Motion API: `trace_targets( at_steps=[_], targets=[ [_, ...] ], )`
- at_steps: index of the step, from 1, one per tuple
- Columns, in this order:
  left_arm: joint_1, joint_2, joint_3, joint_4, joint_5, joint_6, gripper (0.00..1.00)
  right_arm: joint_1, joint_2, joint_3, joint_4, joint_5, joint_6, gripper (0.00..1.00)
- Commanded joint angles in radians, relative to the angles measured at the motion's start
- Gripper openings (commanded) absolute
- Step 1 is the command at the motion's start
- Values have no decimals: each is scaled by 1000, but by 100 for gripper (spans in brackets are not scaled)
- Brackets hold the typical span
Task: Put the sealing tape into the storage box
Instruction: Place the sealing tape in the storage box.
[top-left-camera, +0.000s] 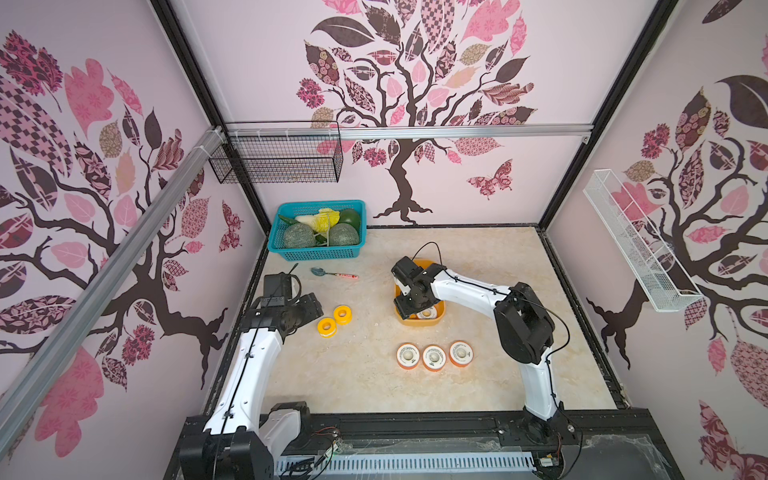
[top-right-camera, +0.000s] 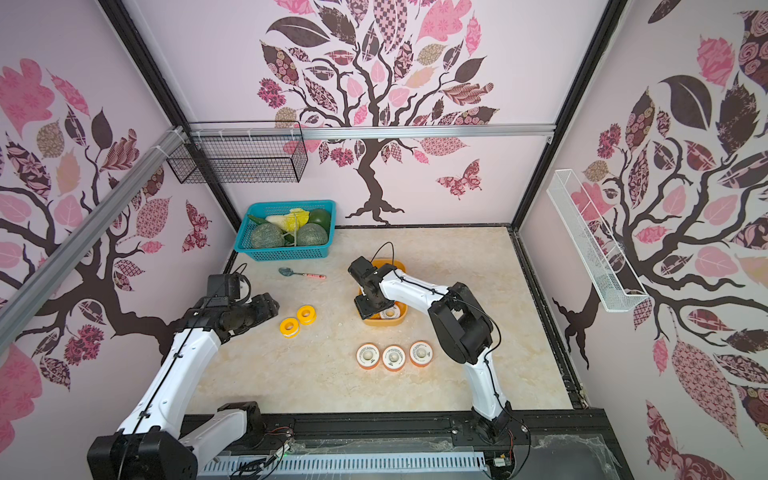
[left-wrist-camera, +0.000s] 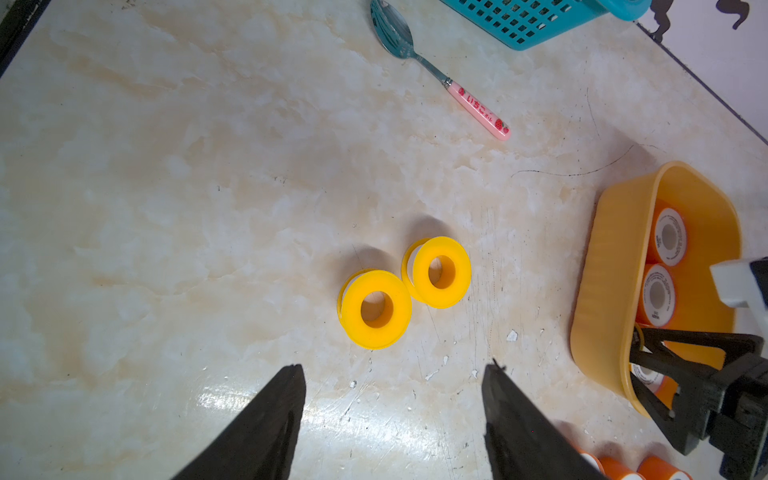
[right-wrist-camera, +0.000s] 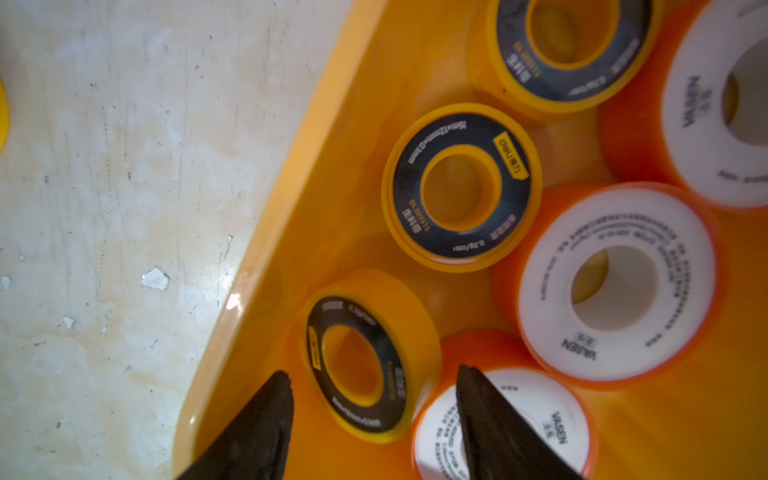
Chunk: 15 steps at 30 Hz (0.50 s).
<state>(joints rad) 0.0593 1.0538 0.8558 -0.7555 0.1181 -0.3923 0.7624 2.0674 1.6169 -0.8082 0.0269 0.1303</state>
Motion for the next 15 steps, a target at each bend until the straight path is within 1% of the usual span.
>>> trace_targets(
  at_steps=[1, 9, 15],
  targets=[
    [4, 1, -11, 8, 6, 8, 72, 8, 7, 32, -22, 7, -5, 67],
    [5, 2, -11, 8, 7, 9, 72, 6, -29, 21, -6, 0, 3, 67],
    [5, 5, -11, 11, 15, 11, 72, -25, -108, -11, 27, -53, 22, 66]
  ],
)
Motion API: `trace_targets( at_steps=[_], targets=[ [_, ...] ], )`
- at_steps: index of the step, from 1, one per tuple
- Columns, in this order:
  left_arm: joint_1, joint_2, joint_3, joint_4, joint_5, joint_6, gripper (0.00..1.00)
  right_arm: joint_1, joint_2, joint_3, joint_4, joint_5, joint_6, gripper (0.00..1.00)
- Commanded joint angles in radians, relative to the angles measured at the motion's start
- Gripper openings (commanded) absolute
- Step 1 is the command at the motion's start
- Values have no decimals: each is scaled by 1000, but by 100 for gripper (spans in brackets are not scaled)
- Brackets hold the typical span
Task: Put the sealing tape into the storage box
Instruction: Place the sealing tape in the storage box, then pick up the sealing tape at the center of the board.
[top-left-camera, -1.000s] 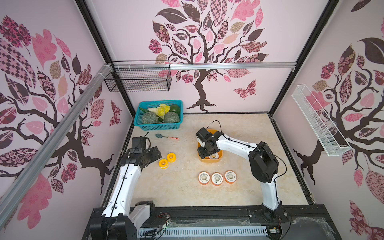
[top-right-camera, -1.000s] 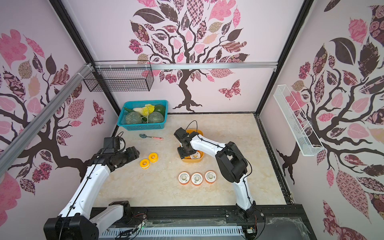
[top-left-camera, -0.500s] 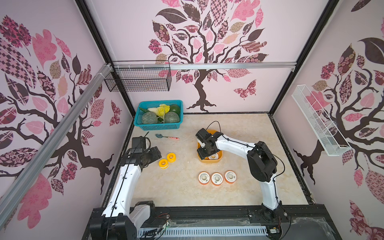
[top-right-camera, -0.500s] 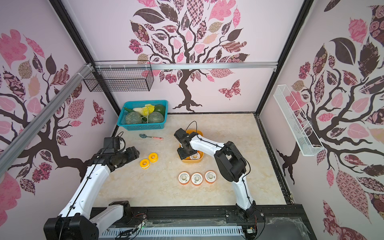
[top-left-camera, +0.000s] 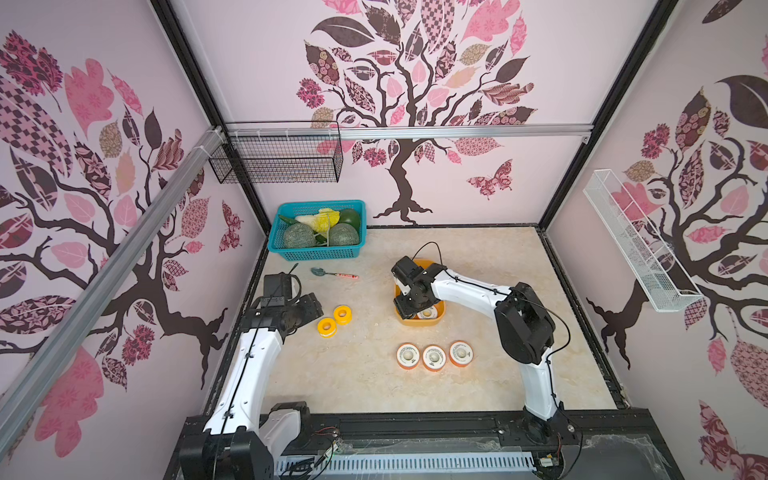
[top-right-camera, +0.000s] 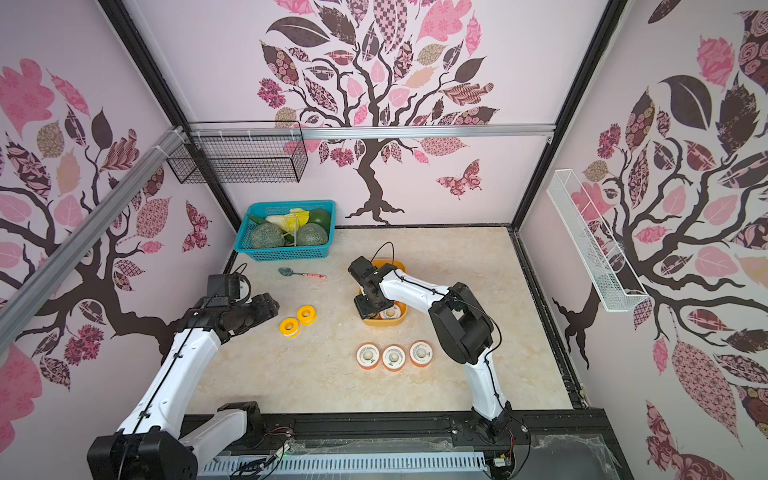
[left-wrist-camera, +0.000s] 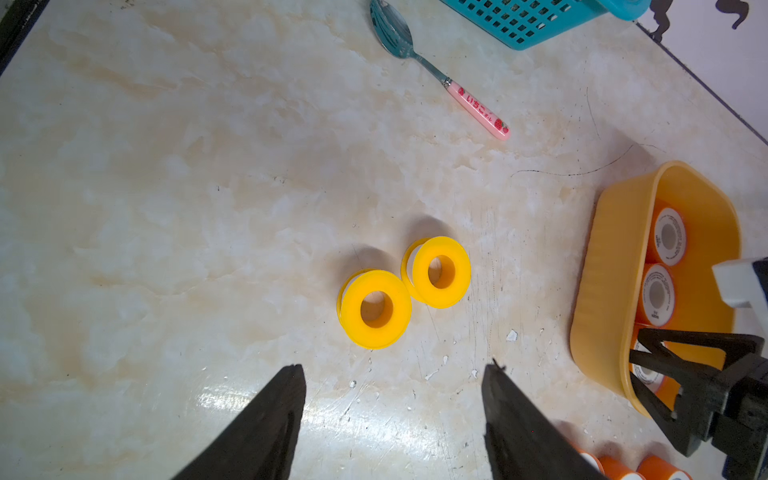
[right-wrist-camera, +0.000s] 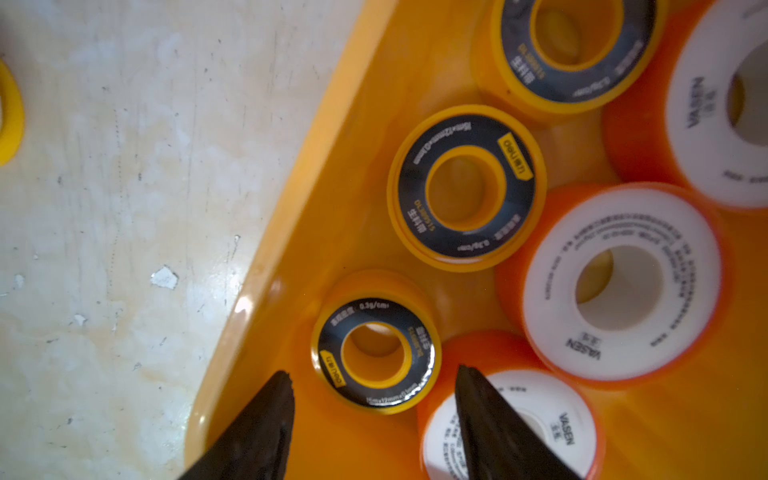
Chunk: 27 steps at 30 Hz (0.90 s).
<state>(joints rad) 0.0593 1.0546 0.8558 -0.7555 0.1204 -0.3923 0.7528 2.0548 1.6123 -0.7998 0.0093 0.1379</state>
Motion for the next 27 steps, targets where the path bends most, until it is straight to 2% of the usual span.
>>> trace_targets(
  at_steps=[1, 8, 18, 23, 27],
  targets=[
    [4, 4, -12, 12, 17, 12, 72, -27, -110, -13, 22, -46, 17, 66],
    [5, 22, -15, 13, 27, 15, 72, -145, -249, -104, 74, -145, 43, 66],
    [-9, 90, -4, -3, 64, 27, 73, -372, -390, -301, 173, -293, 110, 66],
    [-63, 97, -4, -11, 32, 35, 73, -449, -437, -378, 193, -322, 108, 66],
    [-149, 117, 6, -29, 6, 45, 73, -502, -478, -436, 208, -341, 105, 66]
  ],
)
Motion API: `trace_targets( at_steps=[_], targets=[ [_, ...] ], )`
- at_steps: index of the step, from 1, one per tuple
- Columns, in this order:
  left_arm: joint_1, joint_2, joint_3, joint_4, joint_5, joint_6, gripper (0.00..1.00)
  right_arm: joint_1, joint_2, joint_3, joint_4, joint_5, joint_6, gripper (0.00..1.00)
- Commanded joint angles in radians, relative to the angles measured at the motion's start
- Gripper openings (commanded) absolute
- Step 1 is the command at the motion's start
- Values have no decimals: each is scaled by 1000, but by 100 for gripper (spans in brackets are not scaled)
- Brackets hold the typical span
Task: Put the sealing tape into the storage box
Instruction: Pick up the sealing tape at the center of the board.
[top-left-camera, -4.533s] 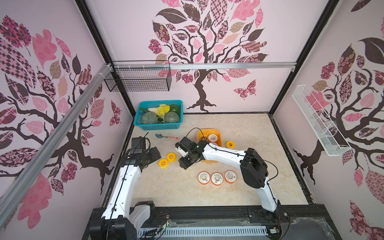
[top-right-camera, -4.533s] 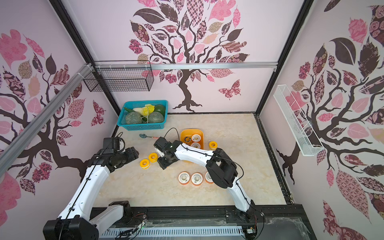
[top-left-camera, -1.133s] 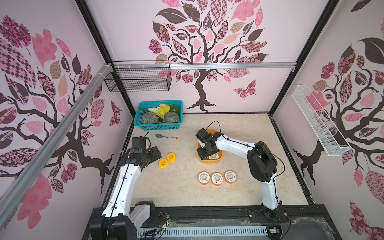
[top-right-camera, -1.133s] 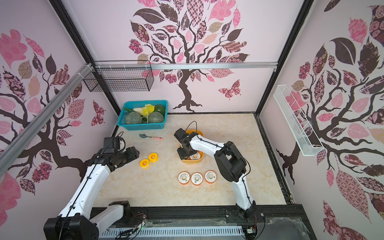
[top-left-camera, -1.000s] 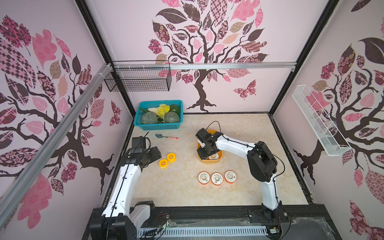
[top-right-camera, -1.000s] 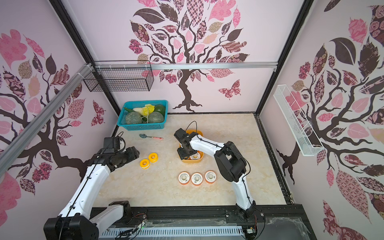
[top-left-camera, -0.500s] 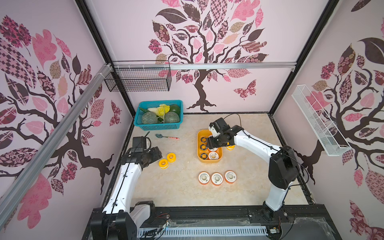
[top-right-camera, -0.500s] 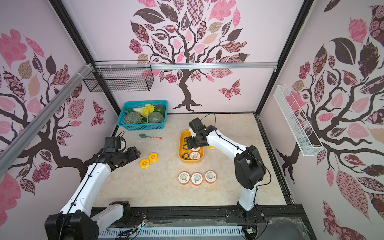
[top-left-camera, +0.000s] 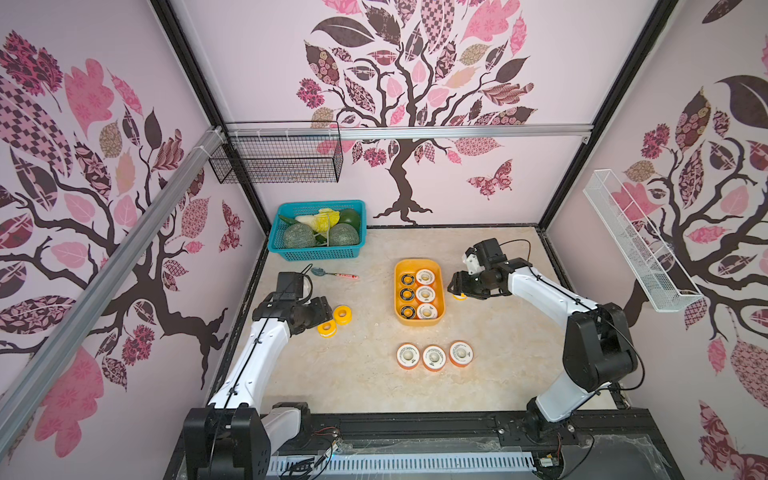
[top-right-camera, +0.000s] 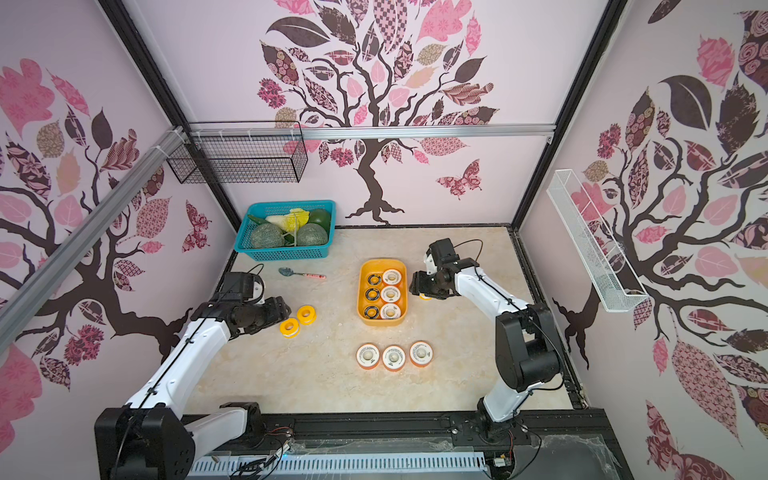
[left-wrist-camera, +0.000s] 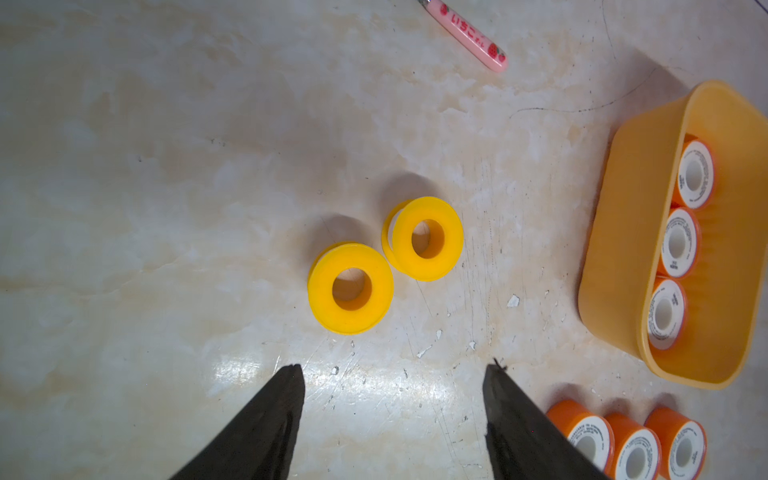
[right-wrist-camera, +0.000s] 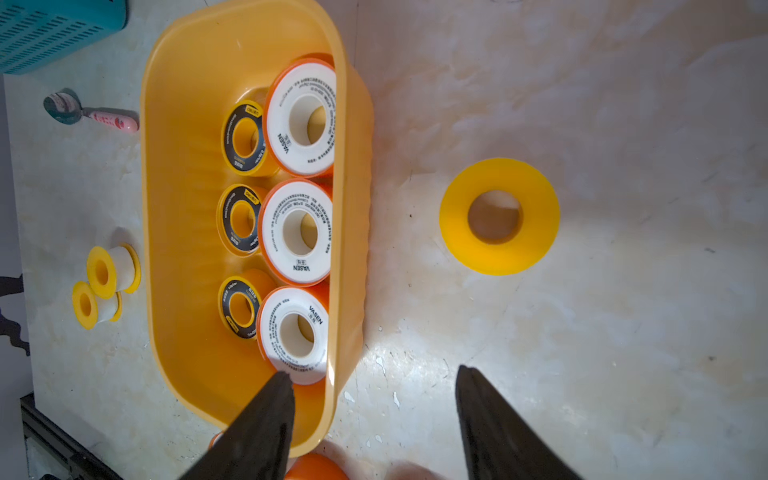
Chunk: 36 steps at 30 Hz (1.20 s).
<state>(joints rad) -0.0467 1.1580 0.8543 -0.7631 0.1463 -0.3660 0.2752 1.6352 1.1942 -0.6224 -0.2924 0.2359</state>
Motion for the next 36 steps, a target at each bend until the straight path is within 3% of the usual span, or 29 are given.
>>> trace_targets(
  at_steps=[1, 4, 13, 21, 27, 36],
  targets=[
    [-63, 18, 8, -23, -19, 17, 73, -37, -67, -28, 34, -43, 8, 66],
    [-152, 19, 4, -19, -13, 10, 73, -75, -91, -65, 39, -59, 5, 66],
    [-531, 92, -1, 73, -106, -39, 75, -113, -107, -125, 52, -59, 1, 66],
    [-788, 228, 24, 169, -124, 52, 86, -123, -105, -134, 51, -57, -2, 66],
    [-862, 314, 56, 196, -105, 99, 86, -122, -95, -139, 50, -68, -6, 67],
    [-887, 338, 48, 250, -71, 153, 88, -124, -82, -143, 48, -75, -9, 67]
  ],
)
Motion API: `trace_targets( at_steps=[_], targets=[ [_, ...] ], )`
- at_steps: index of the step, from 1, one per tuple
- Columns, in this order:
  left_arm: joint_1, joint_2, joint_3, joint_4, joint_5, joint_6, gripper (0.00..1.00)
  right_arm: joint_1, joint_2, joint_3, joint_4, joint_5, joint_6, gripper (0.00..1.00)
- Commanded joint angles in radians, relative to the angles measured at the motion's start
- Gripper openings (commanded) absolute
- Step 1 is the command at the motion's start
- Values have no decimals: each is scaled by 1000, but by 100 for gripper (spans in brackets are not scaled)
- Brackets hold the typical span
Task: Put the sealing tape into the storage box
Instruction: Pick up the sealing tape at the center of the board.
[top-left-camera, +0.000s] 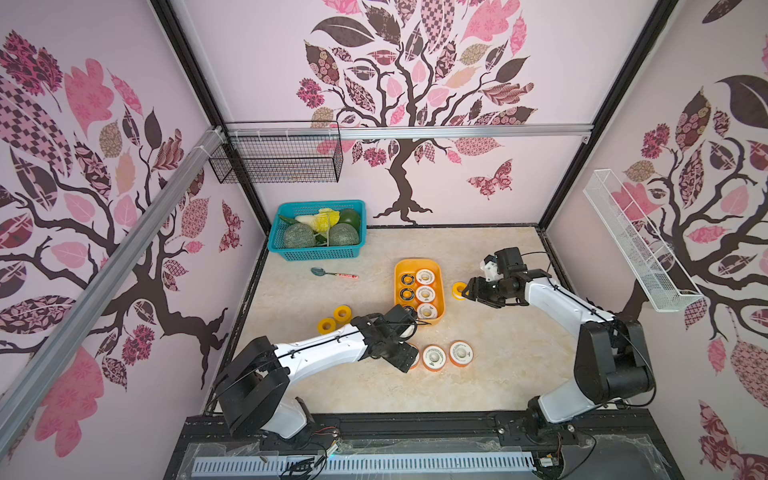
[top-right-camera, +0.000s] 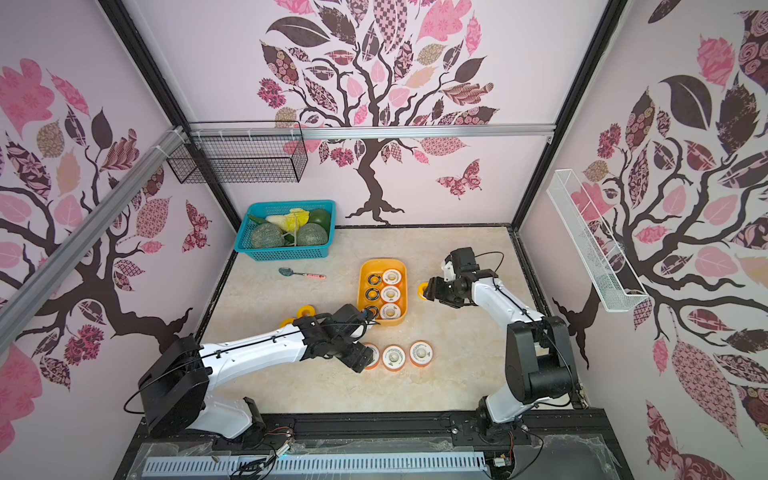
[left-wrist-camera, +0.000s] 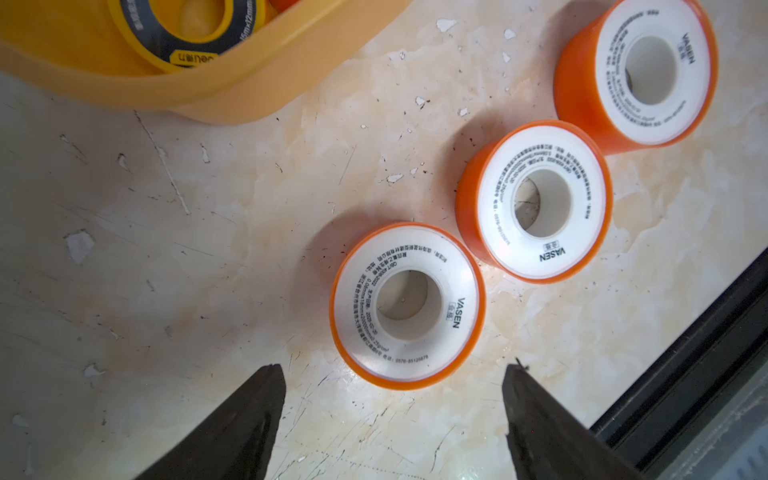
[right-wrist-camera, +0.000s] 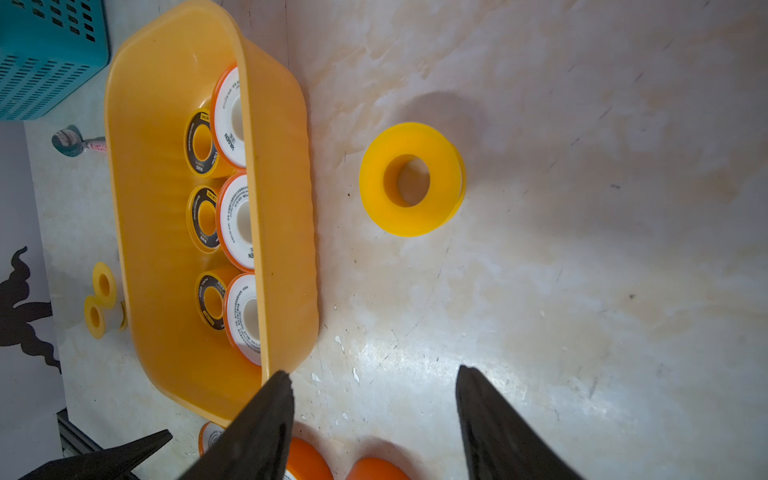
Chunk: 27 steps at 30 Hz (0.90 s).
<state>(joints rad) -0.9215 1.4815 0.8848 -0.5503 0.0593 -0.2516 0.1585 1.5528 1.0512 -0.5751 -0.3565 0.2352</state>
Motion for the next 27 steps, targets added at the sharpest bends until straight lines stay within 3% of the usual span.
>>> trace_targets(
  at_steps=[1, 11, 27],
  targets=[
    [-13, 19, 18, 44, 17, 40, 88, -7, 1, 0, 0, -12, -8, 67],
    [-45, 110, 66, 18, -79, 81, 88, -8, 4, 5, -4, -13, -11, 67],
    [-69, 168, 87, 13, -99, 104, 88, -8, 6, 10, -11, -15, -15, 67]
  ],
)
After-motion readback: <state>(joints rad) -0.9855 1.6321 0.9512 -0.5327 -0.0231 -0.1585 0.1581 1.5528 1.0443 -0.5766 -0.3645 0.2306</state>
